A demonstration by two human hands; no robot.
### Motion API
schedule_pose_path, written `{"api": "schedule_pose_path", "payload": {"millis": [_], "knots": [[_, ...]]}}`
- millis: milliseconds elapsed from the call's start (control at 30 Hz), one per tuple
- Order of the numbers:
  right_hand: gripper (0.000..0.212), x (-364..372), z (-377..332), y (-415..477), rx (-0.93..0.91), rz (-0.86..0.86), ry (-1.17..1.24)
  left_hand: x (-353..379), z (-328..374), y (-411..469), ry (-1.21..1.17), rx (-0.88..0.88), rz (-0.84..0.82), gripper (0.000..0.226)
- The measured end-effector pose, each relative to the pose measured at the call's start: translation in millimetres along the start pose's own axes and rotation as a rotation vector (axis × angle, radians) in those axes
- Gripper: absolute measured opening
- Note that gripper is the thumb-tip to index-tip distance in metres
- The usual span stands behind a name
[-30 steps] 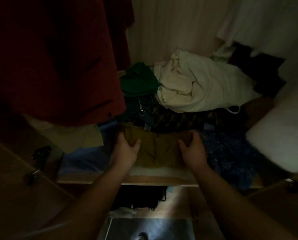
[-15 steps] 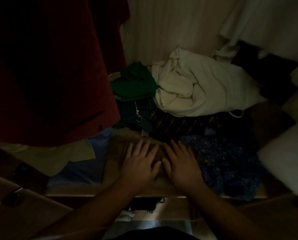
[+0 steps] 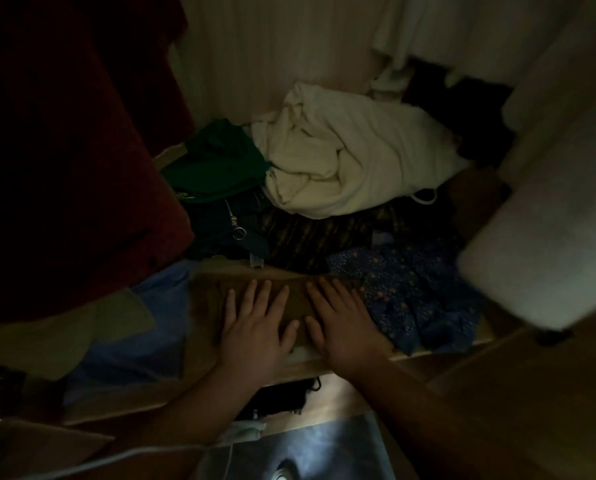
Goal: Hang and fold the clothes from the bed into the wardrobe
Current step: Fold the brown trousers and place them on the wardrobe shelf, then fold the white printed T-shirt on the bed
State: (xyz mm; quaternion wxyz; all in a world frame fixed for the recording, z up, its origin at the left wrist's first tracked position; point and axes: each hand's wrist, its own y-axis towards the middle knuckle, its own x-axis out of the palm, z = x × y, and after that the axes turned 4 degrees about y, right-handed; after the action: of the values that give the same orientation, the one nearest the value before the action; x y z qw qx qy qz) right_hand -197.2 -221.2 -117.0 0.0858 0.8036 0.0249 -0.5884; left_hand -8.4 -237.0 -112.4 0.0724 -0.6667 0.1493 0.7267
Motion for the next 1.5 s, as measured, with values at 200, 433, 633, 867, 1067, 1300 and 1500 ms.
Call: {"api": "schedule_pose_path", "payload": {"millis": [200,433,633,867,1067,1300,1500], "knots": [[0.059,-55,10,-77,0.151,0.179,0.014,-39,52,-21,-0.09,0.126,0.081,0.066],[0.058,-94,43,-274,0.465,0.314,-0.056,-40,197,-107,-0.203,0.573,-0.001,0.066],[0.062,-110,30,-514,0.924,0.385,-0.168,-43,334,-256,-0.245,0.921,-0.118,0.065],[0.069,-115,-53,-780,1.506,0.474,-0.174,-56,464,-481,-0.246,1.423,-0.302,0.086],[0.066,-111,-115,-911,1.8,0.583,-0.177,-69,529,-613,-0.254,1.737,-0.377,0.075],[0.06,-100,-114,-990,1.944,0.61,-0.084,-50,600,-677,-0.206,1.832,-0.43,0.071],[0.06,-91,-59,-1053,1.976,0.571,-0.002,-5,673,-711,-0.184,1.814,-0.552,0.069]]}}
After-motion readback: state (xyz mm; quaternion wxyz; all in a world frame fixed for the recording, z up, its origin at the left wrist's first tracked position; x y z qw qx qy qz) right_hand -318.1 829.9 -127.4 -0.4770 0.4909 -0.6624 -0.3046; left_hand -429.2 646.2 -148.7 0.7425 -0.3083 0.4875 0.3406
